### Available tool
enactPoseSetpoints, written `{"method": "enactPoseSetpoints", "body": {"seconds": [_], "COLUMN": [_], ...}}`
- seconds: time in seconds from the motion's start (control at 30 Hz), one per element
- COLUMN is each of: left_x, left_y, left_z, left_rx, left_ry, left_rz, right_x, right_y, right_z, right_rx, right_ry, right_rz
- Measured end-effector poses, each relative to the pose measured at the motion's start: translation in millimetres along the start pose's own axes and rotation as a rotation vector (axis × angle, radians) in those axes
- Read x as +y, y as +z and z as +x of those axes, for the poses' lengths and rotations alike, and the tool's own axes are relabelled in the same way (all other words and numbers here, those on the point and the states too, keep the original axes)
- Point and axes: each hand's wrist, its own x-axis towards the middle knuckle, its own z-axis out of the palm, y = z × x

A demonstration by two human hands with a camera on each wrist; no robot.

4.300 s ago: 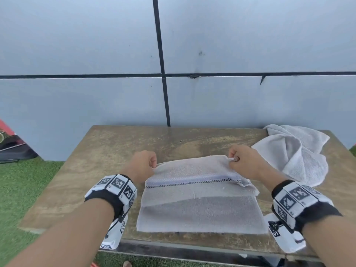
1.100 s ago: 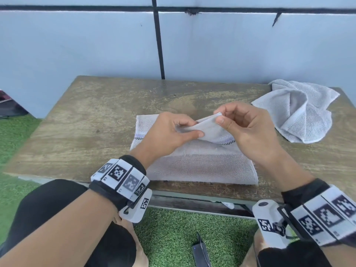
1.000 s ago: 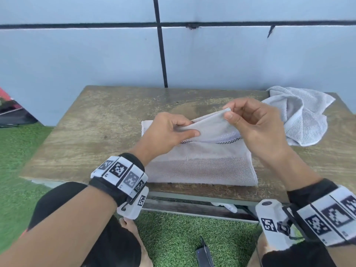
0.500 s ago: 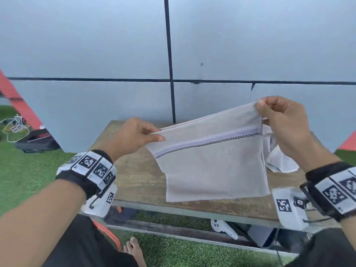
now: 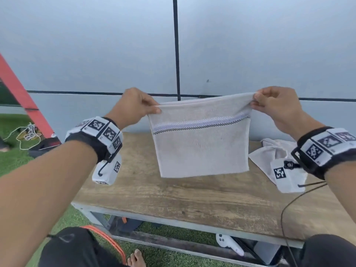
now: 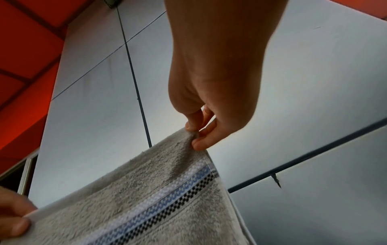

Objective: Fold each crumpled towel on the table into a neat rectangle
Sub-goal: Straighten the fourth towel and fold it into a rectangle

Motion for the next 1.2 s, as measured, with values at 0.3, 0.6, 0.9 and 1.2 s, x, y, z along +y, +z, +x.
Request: {"method": "enactPoseSetpoints", "body": {"seconds": [0.3,0.6,0.9,1.2], "left_x": [-8.2,-74.0,-93.8,-112.7], "left_y": [1.6,67.0,88.9,137.5], "left_z": [-29.4,-126.9,-124.3,-86.9], "left_rx": [0.077,-0.810,-0.696,-0.260], "left_ry": [0.046,-0.251,-0.293,-0.397], "left_rz": [-0.061,0.267,0.179,0.230], "right_x": [31.7,112.4,132.1,175.7], "right_y": [-17.8,-39.6,-20.9,23.2], "right_z": [-33.7,-126.7,-114.1,-73.4], "right_rx": [-0.089,-0.752,-0.696,-0.335], "right_ry": [-0.018,0.397,0.403,0.281], "right_rz": [0.028,-0.542,-0.718,-0.898]}}
